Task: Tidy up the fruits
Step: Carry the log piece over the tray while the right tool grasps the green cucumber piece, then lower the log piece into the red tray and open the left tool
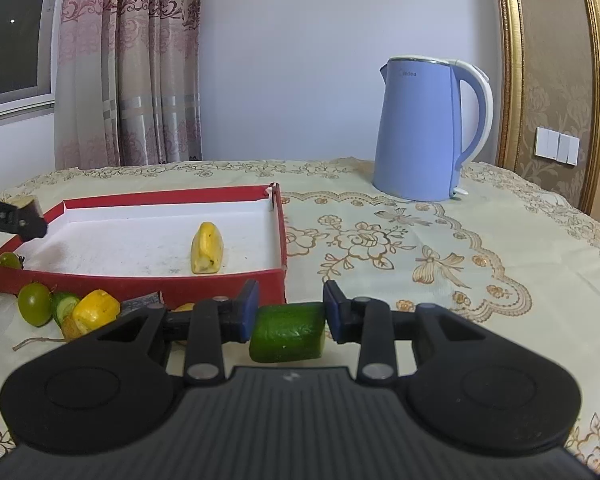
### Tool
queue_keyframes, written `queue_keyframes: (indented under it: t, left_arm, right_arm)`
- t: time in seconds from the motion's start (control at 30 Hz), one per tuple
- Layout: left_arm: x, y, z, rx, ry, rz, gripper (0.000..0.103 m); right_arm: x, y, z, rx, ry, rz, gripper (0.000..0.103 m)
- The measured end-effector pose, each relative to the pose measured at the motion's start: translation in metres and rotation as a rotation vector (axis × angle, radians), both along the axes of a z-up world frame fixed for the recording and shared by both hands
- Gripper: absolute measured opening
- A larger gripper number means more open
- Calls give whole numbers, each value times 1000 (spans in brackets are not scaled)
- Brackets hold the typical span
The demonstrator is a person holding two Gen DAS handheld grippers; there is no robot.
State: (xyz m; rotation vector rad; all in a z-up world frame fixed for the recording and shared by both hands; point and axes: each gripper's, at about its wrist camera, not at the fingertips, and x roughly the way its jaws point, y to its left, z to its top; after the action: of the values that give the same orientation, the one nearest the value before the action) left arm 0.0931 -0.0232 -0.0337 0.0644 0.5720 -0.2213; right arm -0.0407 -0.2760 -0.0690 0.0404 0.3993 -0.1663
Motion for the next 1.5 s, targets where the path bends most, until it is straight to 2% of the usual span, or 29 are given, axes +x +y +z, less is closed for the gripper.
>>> queue_keyframes:
  t: [0.4, 0.63, 0.73, 0.9, 1.03, 1.13, 1.2, 1.33, 1.5]
  left_arm:
    - [38, -9, -31, 28, 90, 32, 33]
    - [37, -11, -34, 39, 71, 43, 33]
    - [34, -11, -33, 50, 64, 25, 40]
    - [17, -6, -18, 64, -18, 33, 57]
    - [-8, 5, -1, 59, -62, 43, 59]
    - [-32, 20, 7, 22, -87, 51, 59]
    - [-50, 28, 7, 20, -111, 54, 67]
    - [-71, 41, -1, 5, -92, 74, 68]
    - [-75, 58, -17, -31, -40, 119, 68]
  right_arm:
    - [1, 0, 0, 0, 1, 3, 33]
    - [1, 0, -1, -2, 1, 7, 33]
    - [0, 1, -1, -3, 1, 6, 33]
    - [1, 1, -1, 0, 4, 6, 33]
    - [1, 0, -1, 2, 5, 4, 33]
    - [1, -1, -1, 2, 5, 5, 33]
    - [1, -1, -1, 1, 5, 4, 33]
    - [2, 0, -2, -4, 5, 4, 33]
    - [1, 1, -2, -9, 5, 3, 33]
